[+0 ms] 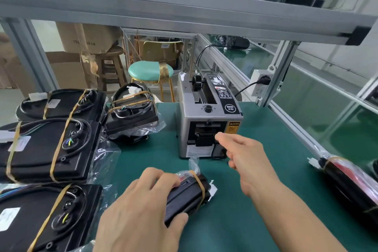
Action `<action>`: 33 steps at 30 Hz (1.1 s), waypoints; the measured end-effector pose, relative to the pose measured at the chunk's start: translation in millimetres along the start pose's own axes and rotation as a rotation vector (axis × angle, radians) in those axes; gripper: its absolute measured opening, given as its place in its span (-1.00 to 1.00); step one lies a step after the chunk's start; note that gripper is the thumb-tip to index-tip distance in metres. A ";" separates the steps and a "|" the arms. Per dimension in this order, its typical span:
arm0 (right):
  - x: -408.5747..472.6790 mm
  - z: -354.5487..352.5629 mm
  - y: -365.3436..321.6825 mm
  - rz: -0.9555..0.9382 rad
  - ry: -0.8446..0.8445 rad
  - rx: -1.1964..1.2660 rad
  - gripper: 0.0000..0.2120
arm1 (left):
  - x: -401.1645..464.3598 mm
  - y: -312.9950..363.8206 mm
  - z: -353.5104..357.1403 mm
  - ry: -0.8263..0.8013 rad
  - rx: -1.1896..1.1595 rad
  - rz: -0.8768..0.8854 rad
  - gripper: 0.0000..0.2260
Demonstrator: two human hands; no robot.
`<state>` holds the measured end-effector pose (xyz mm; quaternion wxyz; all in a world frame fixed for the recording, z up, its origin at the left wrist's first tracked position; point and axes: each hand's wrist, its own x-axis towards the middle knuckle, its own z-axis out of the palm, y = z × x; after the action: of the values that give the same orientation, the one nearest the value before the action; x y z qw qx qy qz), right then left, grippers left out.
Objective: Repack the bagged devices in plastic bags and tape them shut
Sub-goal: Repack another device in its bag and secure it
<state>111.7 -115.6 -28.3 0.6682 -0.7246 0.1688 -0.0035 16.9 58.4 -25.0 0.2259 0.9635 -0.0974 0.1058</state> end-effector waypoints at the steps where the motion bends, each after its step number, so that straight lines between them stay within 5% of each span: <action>1: 5.2 4.6 0.4 -0.020 0.043 0.009 -0.92 | 2.5 4.3 -1.4 -0.034 0.027 -0.011 -0.53; 11: 32.9 37.2 9.2 0.019 0.294 0.098 -0.91 | 3.4 7.9 -2.8 0.018 0.096 0.006 -0.55; 19: 32.4 49.6 -1.1 0.195 0.335 0.299 -0.70 | -3.5 -2.7 5.8 0.035 0.115 0.013 -0.54; 23: 14.4 20.6 -5.7 0.245 0.063 0.401 -0.66 | -2.0 -2.8 7.4 0.023 0.137 -0.024 -0.54; 27: -30.8 -8.0 -5.0 0.083 -0.253 0.076 -0.80 | -2.8 -0.2 6.3 0.009 0.144 -0.066 -0.52; 33: -58.7 3.5 7.1 -0.093 -0.381 0.015 -0.73 | -3.1 3.4 4.7 0.043 0.100 -0.146 -0.52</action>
<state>55.5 -98.0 -22.7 0.6924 -0.7143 0.0057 0.1018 13.9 53.7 -28.4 0.1865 0.9756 -0.0166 0.1146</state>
